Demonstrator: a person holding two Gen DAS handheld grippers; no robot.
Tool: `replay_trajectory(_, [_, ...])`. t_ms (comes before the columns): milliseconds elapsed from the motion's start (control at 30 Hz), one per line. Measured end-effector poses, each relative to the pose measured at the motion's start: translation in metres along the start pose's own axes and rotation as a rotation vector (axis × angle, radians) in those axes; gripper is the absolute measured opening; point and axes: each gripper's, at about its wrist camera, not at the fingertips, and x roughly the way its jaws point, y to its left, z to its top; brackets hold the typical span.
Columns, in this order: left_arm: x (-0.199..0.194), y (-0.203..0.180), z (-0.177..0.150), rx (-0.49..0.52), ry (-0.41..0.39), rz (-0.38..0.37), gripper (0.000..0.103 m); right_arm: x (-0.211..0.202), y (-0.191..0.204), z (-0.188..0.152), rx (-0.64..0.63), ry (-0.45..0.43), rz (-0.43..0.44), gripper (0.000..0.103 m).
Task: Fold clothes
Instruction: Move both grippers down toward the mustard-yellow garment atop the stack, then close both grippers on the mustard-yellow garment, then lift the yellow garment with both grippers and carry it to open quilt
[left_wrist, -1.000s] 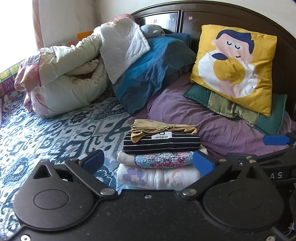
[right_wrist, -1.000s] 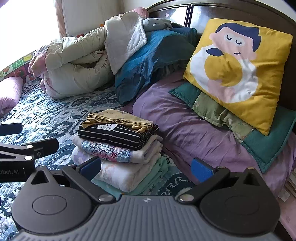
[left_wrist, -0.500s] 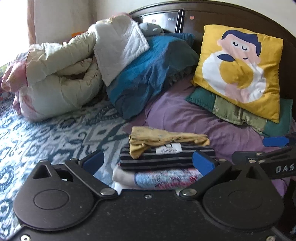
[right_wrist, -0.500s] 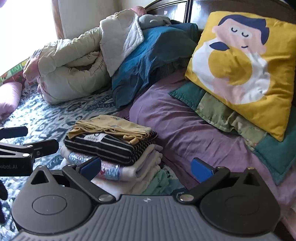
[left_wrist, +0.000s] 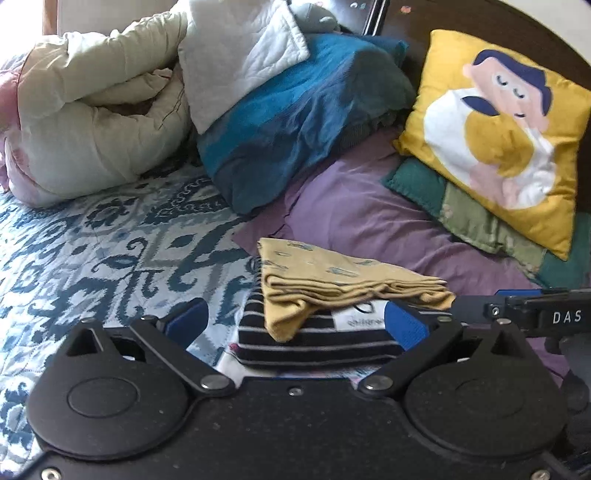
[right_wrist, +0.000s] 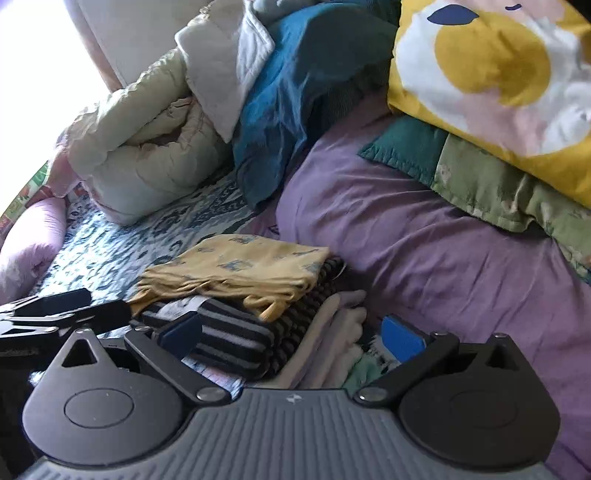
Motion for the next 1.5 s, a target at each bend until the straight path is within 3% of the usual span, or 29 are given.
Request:
replay_trajectory(33, [0.005,0.002,0.002,-0.011,0.012,-0.011,0.094,0.005,-0.002,0.002,0.011,0.007,0.007,0.101])
replay_trajectory(100, [0.017,0.009,0.007,-0.041,0.045,-0.029,0.079,0.014,-0.006,0.007,0.031,0.018,0.02,0.086])
replay_trajectory(200, [0.03,0.013,0.01,-0.057,0.076,-0.047,0.07,0.023,-0.008,0.011,0.051,0.02,0.038,0.071])
replay_trajectory(367, [0.036,0.013,0.018,-0.057,0.068,-0.057,0.063,0.037,-0.011,0.018,0.086,0.022,0.069,0.062])
replay_trajectory(533, [0.048,0.011,0.021,-0.048,0.078,-0.069,0.048,0.047,-0.011,0.018,0.119,0.018,0.094,0.06])
replay_trajectory(567, [0.048,0.01,0.021,-0.044,0.076,-0.068,0.045,0.049,-0.011,0.018,0.124,0.019,0.101,0.055])
replay_trajectory(633, [0.047,0.008,0.02,-0.028,0.064,-0.06,0.027,0.052,-0.01,0.018,0.129,0.016,0.112,0.045])
replay_trajectory(733, [0.041,0.005,0.017,-0.011,0.037,-0.061,0.016,0.051,-0.005,0.017,0.117,0.009,0.108,0.032])
replay_trajectory(900, [0.021,0.001,0.013,-0.016,-0.01,-0.072,0.012,0.039,0.01,0.017,0.058,-0.015,0.09,0.019])
replay_trajectory(1067, [-0.023,0.002,0.015,-0.049,-0.055,-0.097,0.012,0.006,0.028,0.019,0.022,-0.046,0.119,0.018])
replay_trajectory(1500, [-0.213,0.029,0.002,-0.163,-0.214,-0.096,0.012,-0.126,0.125,0.011,-0.11,-0.126,0.268,0.018])
